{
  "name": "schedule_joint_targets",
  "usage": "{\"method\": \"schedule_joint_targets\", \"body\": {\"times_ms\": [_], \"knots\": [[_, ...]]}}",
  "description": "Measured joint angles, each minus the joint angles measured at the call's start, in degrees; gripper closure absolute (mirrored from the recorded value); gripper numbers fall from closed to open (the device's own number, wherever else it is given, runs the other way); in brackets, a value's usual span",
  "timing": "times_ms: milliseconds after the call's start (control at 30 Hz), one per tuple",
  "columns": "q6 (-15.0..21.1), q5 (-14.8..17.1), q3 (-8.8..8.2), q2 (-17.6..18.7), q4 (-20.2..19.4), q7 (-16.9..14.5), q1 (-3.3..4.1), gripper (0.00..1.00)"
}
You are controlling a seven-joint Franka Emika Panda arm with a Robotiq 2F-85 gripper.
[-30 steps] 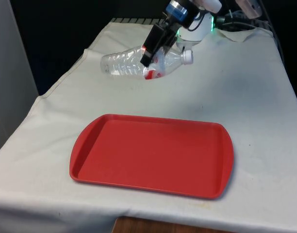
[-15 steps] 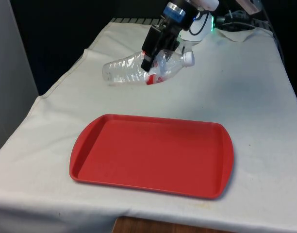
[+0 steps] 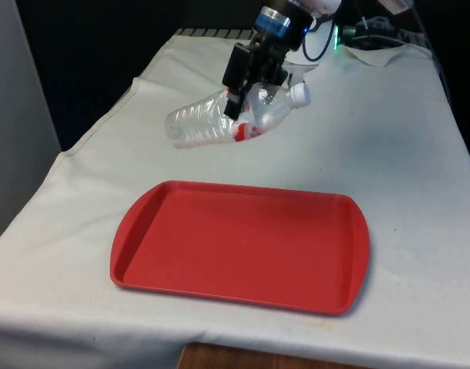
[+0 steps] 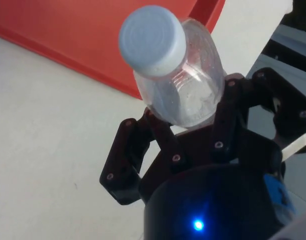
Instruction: Place the bottle upright on the tray.
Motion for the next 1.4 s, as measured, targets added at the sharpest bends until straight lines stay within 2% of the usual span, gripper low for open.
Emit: {"method": "schedule_joint_targets", "body": {"times_ms": [900,1400], "knots": [[7.73,8.54,-0.52,3.44,2.58,2.98,-0.40,0.82],[12.43,14.61,-0.57,5.96,4.53,4.07,-0.57,0.82]]}}
